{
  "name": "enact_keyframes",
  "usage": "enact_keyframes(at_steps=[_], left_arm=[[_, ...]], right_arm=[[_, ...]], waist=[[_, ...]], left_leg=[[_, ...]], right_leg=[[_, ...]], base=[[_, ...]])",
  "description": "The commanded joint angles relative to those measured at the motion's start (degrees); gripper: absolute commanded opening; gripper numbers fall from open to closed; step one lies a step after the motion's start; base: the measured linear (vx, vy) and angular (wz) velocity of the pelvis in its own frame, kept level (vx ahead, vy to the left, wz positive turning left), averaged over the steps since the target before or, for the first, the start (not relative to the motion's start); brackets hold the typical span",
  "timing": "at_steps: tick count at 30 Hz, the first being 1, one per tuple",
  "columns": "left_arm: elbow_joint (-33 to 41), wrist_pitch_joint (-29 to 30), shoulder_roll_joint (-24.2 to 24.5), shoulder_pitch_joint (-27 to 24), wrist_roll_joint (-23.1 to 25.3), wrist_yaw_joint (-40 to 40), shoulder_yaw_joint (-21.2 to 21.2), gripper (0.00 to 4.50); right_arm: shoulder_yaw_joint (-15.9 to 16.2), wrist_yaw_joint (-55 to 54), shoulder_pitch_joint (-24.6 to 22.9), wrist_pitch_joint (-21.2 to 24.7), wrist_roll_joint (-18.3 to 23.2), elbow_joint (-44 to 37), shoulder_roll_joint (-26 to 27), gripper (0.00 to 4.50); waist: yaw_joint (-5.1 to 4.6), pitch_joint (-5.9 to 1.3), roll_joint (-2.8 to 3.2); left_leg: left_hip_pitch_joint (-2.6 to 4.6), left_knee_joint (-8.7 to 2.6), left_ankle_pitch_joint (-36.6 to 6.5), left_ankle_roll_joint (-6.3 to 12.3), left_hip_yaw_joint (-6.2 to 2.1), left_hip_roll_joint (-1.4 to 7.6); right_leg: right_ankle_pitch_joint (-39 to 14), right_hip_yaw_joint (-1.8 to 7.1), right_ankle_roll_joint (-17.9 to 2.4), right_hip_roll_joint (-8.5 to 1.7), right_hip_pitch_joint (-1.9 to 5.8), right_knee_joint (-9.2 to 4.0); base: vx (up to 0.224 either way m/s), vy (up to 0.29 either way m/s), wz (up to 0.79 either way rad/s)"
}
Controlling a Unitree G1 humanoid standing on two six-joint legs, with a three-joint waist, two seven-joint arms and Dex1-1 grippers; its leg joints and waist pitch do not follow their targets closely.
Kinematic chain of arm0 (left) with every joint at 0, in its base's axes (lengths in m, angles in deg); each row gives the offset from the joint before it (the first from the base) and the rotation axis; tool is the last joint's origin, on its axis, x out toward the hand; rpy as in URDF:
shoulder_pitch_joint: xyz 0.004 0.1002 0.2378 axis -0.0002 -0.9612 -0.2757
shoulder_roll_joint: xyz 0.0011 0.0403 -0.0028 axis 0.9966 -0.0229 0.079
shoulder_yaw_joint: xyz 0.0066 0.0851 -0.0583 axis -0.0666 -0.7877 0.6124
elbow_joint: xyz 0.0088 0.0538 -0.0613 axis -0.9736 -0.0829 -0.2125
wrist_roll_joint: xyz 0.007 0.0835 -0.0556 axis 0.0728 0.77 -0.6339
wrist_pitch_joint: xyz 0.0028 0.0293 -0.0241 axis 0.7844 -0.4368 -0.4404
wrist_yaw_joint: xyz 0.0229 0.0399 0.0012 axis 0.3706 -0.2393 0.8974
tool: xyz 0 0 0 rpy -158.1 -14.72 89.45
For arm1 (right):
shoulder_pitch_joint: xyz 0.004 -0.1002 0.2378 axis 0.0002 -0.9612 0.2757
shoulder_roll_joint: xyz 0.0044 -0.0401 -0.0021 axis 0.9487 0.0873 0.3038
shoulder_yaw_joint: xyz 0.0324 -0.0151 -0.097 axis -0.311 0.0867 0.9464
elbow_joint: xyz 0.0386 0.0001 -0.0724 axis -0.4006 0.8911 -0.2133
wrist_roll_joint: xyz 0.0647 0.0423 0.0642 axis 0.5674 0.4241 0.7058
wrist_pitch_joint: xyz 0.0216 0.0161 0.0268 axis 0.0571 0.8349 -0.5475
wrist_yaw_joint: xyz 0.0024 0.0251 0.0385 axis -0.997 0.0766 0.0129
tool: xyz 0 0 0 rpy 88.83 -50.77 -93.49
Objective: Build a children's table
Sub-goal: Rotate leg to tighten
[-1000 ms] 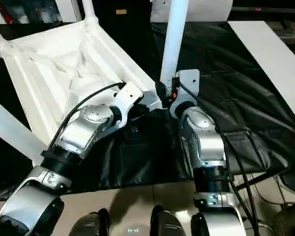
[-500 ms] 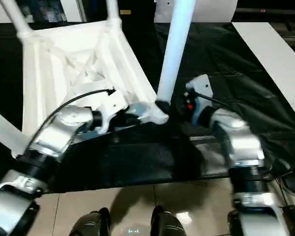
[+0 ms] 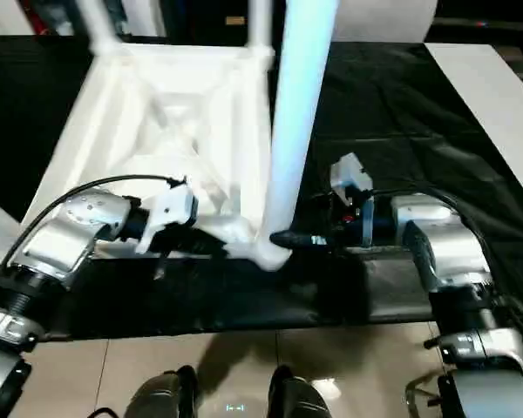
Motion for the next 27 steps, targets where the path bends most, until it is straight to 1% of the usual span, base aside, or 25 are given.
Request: enact_keyframes(at_steps=[1, 3, 4, 6, 7, 9, 10, 11, 13, 15, 16, 17, 18, 19, 20, 21, 22, 23, 24, 25, 26, 27], left_arm=[[0.24, -1.57, -0.72, 0.43, 0.05, 3.22, -2.54, 0.0], [-0.73, -2.22, -0.69, 0.99, 0.46, 3.31, -2.5, 0.0], [-1.14, -2.57, -0.63, 1.2, 0.6, 3.31, -2.49, 0.0], [-1.8, -2.98, -0.52, 1.53, 0.82, 3.15, -2.49, 0.0], [-2.09, -3.17, -0.45, 1.66, 0.93, 3.07, -2.49, 0.0], [-2.58, -3.27, -0.35, 1.84, 0.91, 3.1, -2.4, 0.0], [-2.64, -3.15, -0.35, 1.84, 0.87, 3.02, -2.32, 0.0], [-2.64, -3.15, -0.35, 1.84, 0.87, 3.02, -2.32, 0.0], [-2.71, -2.57, -0.45, 1.82, 0.76, 2.42, -2.03, 0.0], [-2.74, -1.82, -0.62, 1.84, 0.77, 1.5, -1.73, 0.0], [-2.59, 0.54, -1.44, 2.02, 0.63, -0.91, -0.99, 0.0], [-2.34, 3.59, -2.79, 2.39, 0.89, -4.75, -0.12, 0.0], [-2.34, 3.59, -2.79, 2.39, 0.89, -4.75, -0.12, 0.0], [-2.17, 5.61, -3.73, 2.65, 1.1, -7.36, 0.44, 0.0], [-2.17, 5.61, -3.73, 2.65, 1.1, -7.36, 0.44, 0.0], [-1.8, 8.04, -4.95, 2.9, 1.22, -10.2, 1.05, 0.0], [-1.59, 10.14, -6.56, 3.25, 1.34, -13.29, 1.68, 0.0], [-1.39, 11.99, -7.97, 3.52, 1.47, -15.84, 2.15, 0.0], [-1.39, 12.06, -8.05, 3.54, 1.49, -15.98, 2.17, 0.0], [-1.31, 13.36, -9.5, 3.82, 1.79, -18.55, 2.53, 0.0], [-1.3, 13.59, -9.82, 3.89, 1.87, -19.1, 2.6, 0.0], [-1.39, 14.8, -11.4, 4.24, 2.18, -21.69, 2.93, 0.0]], right_arm=[[0.76, 2.08, 0.16, 0.21, 0.37, -0.14, -1.05, 3.05], [1.34, 3.32, 0.06, 0.53, 0.43, -0.3, -1.22, 2.84], [1.42, 3.67, 0.05, 0.55, 0.47, -0.33, -1.23, 2.75], [1.48, 4.09, 0.11, 0.68, 0.59, -0.31, -1.22, 2.51], [1.49, 4.31, 0.13, 0.77, 0.69, -0.29, -1.22, 2.41], [1.55, 4.75, 0.12, 1.31, 1.24, -0.49, -1.2, 2.3], [1.48, 4.85, 0.03, 1.68, 1.58, -0.65, -1.13, 2.3], [1.48, 4.85, 0.03, 1.68, 1.58, -0.65, -1.13, 2.15], [1.16, 4.37, -0.3, 3.03, 2.42, -1.42, -0.85, 2.11], [0.83, 3.72, -0.71, 4.5, 3.26, -2.32, -0.56, 2.09], [0.16, 0.79, -1.53, 7.14, 4.16, -4.11, 0.47, 2.07], [-0.06, -4.71, -2.49, 8.36, 3.14, -6.12, 2.38, 2.07], [-0.06, -4.71, -2.49, 8.36, 3.14, -6.12, 2.38, 2.07], [-0.13, -8.55, -3.1, 8.9, 2.22, -7.38, 3.71, 2.07], [-0.13, -8.55, -3.1, 8.9, 2.22, -7.38, 3.71, 2.07], [-0.29, -13.82, -3.24, 9.36, 0.51, -7.95, 5.69, 2.07], [-0.99, -19.94, -2.86, 9.39, -1.21, -7.65, 8.42, 2.07], [-1.85, -24.8, -2.35, 9.86, -2.09, -7.24, 10.83, 2.07], [-1.9, -25.06, -2.32, 9.9, -2.14, -7.23, 10.96, 2.04], [-2.77, -29.94, -1.82, 10.57, -3.01, -6.93, 13.34, 2.02], [-2.97, -30.98, -1.71, 10.74, -3.16, -6.88, 13.85, 2.02], [-3.95, -36.04, -1.1, 11.48, -4.08, -6.42, 16.26, 2.02]], waist=[[-0.33, -5.0, -0.78], [-0.4, -4.94, -0.9], [-0.39, -4.9, -0.93], [-0.33, -4.91, -0.98], [-0.36, -4.9, -1.05], [-0.32, -4.93, -1.04], [-0.29, -4.94, -0.97], [-0.29, -4.94, -0.97], [-0.24, -5.0, -1.0], [-0.2, -4.92, -1.02], [-0.2, -4.77, -0.92], [-0.05, -4.72, -0.76], [-0.11, -4.66, -0.92], [-0.43, -4.52, -1.01], [-0.39, -4.51, -1.02], [-0.72, -4.26, -0.88], [-1.0, -4.08, -0.8], [-1.16, -4.01, -0.93], [-1.59, -4.07, -1.03], [-2.19, -4.04, -1.11], [-2.43, -4.08, -1.08], [-2.86, -4.07, -0.94]], left_leg=[[1.31, -3.2, -8.93, 7.35, -1.23, 4.03], [1.3, -3.22, -9.29, 7.05, -1.23, 3.98], [1.27, -3.27, -9.61, 6.68, -1.26, 3.94], [1.33, -3.27, -9.6, 6.47, -1.23, 3.86], [1.26, -3.27, -9.4, 6.42, -1.25, 3.85], [1.27, -3.26, -9.12, 6.52, -1.25, 3.86], [1.26, -3.23, -8.57, 6.78, -1.24, 3.91], [1.26, -3.23, -8.57, 6.78, -1.24, 3.91], [1.23, -3.17, -8.2, 7.13, -1.2, 3.91], [1.23, -3.22, -8.44, 6.98, -1.22, 3.89], [1.25, -3.27, -8.35, 6.83, -1.2, 3.92], [1.25, -3.29, -8.57, 6.74, -1.28, 3.95], [1.29, -3.39, -9.38, 5.94, -1.36, 3.95], [1.09, -3.5, -10.65, 5.11, -1.49, 3.77], [1.34, -3.51, -11.16, 4.53, -1.56, 3.7], [1.27, -3.66, -12.03, 3.67, -1.66, 3.61], [1.41, -3.76, -13.51, 2.66, -1.73, 3.6], [1.32, -3.88, -14.26, 2.19, -1.97, 3.52], [1.01, -3.91, -14.89, 1.23, -2.29, 3.34], [1.0, -3.97, -15.39, 0.81, -2.36, 3.24], [1.04, -3.91, -15.67, 0.87, -2.41, 3.13], [1.13, -3.92, -15.74, 1.41, -2.3, 3.1]], right_leg=[[-18.35, 3.73, -12.81, -4.51, 3.78, -2.83], [-18.87, 3.74, -12.53, -4.46, 3.73, -2.91], [-19.83, 3.78, -12.12, -4.59, 3.77, -3.02], [-20.46, 3.8, -11.77, -4.59, 3.76, -3.14], [-20.46, 3.8, -11.66, -4.59, 3.81, -3.1], [-20.17, 3.81, -11.7, -4.58, 3.78, -3.05], [-19.26, 3.8, -12.02, -4.58, 3.76, -2.94], [-19.26, 3.8, -12.02, -4.58, 3.76, -2.94], [-18.43, 3.77, -12.37, -4.51, 3.79, -2.85], [-19.2, 3.76, -12.12, -4.55, 3.82, -2.95], [-19.22, 3.83, -12.05, -4.44, 3.79, -2.97], [-19.68, 3.81, -11.94, -4.51, 3.67, -3.06], [-21.05, 3.76, -11.48, -4.53, 3.65, -3.28], [-23.95, 3.72, -10.78, -4.73, 3.7, -3.52], [-25.86, 3.62, -10.11, -4.82, 3.64, -3.87], [-28.49, 3.66, -9.13, -4.91, 3.6, -4.2], [-31.11, 3.61, -8.12, -4.88, 3.35, -4.57], [-32.61, 3.44, -7.57, -4.93, 3.4, -4.75], [-34.78, 3.17, -6.33, -5.12, 3.76, -4.9], [-35.75, 3.08, -5.54, -5.09, 3.61, -5.2], [-36.07, 3.01, -5.15, -5.1, 3.63, -5.35], [-35.43, 3.12, -5.05, -5.05, 3.52, -5.5]], base=[[0.0, 0.0, 0.0], [0.0, 0.0, 0.0], [0.0, 0.0, 0.0], [0.0, 0.0, 0.0], [0.0, 0.0, 0.0], [0.0, 0.0, 0.0], [0.0, 0.0, 0.0], [0.0, 0.0, 0.0], [0.0, 0.0, 0.0], [0.0, 0.0, 0.0], [0.0, 0.0, 0.0], [0.0, 0.0, 0.0], [0.0, 0.0, 0.0], [0.0, 0.0, 0.0], [0.0, 0.0, 0.0], [0.0, 0.0, 0.0], [0.0, 0.0, 0.0], [0.0, 0.0, 0.0], [0.0, 0.0, 0.0], [0.0, 0.0, 0.0], [0.0, 0.0, 0.0], [0.0, 0.0, 0.0]])
